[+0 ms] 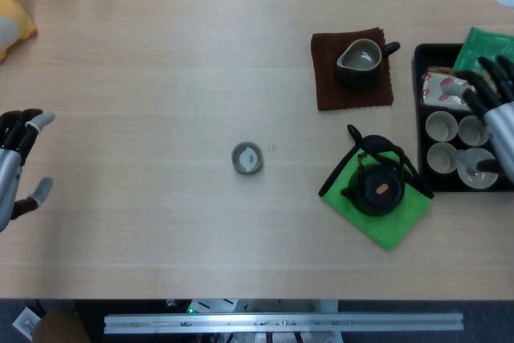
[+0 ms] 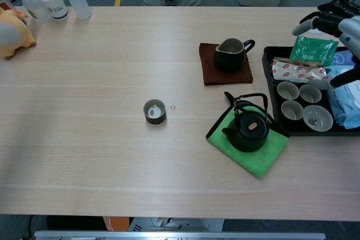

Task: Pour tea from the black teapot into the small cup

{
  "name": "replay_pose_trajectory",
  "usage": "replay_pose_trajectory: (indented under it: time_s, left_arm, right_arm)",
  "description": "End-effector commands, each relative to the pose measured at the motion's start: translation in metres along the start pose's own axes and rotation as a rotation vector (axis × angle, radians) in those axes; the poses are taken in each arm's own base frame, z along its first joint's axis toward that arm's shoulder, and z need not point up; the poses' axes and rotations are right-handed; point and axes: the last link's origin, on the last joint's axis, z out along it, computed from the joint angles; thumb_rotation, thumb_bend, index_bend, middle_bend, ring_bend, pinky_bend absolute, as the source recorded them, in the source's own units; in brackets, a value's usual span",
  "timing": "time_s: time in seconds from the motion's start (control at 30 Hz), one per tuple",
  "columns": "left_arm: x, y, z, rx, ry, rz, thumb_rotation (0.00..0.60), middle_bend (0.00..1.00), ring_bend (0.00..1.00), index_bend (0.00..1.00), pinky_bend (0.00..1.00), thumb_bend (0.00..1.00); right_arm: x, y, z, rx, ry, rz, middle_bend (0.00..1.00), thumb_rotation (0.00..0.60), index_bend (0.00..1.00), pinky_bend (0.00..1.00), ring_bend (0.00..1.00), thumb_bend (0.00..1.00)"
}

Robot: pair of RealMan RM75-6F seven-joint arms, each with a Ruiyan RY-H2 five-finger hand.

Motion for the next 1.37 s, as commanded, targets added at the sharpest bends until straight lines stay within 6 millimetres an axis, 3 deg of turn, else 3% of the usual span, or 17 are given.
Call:
replay_pose_trajectory:
  time_s: [0.03,0.5,1.37]
  left_arm:
    - [0.001,-0.003,-0.002,0.011,0.016,0.019,0.600,0.19,0.16,0.15,0.19,0.26]
    - [0.001,-0.013,-0.019,0.068,0.063,0.049,0.600,0.19,0.16,0.16,0.19,0.27]
    - [-0.001,-0.011,-0.019,0.064,0.101,0.024,0.600,0.19,0.16,0.16,0.19,0.27]
  right_arm:
    - [0.008,0.017,-0.018,-0.064,0.047,-0.017,0.22,0.600,0.25,0.00,0.05,0.00]
    - [0.021,0.064,-0.085,-0.293,0.093,-0.043,0.24,0.600,0.25,0.00,0.06,0.00]
    - [0.023,0.083,-0.104,-0.367,0.069,-0.033,0.24,0.600,0.25,0.00,0.06,0.00]
